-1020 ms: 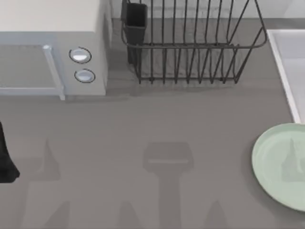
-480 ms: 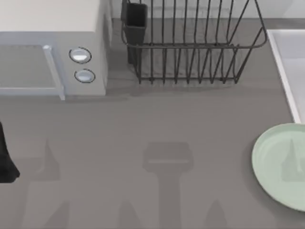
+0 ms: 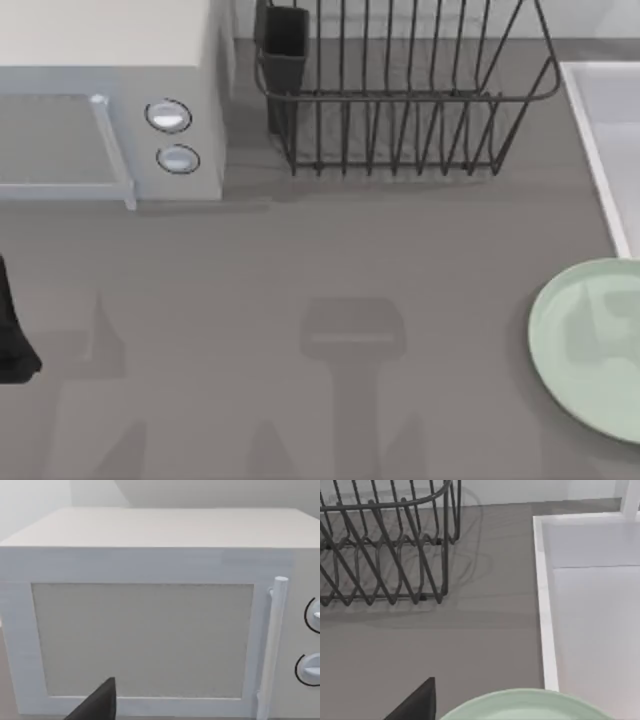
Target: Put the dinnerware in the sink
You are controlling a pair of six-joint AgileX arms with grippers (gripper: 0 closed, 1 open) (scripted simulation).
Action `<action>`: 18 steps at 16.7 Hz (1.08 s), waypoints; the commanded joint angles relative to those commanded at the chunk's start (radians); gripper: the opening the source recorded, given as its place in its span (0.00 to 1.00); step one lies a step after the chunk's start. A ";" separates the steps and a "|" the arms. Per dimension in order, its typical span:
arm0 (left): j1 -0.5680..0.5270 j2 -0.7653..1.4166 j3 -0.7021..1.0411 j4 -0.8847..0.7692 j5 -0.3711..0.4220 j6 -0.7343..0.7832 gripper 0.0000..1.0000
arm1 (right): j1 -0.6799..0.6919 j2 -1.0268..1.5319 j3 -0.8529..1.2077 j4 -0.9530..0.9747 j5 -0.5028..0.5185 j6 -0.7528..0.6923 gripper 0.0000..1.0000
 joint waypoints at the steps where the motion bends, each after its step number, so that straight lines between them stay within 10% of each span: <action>1: 0.000 0.000 0.000 0.000 0.000 0.000 1.00 | 0.021 0.087 0.063 -0.054 0.000 0.022 1.00; 18: 0.000 0.000 0.000 0.000 0.000 0.000 1.00 | 0.315 1.368 0.941 -0.807 0.000 0.324 1.00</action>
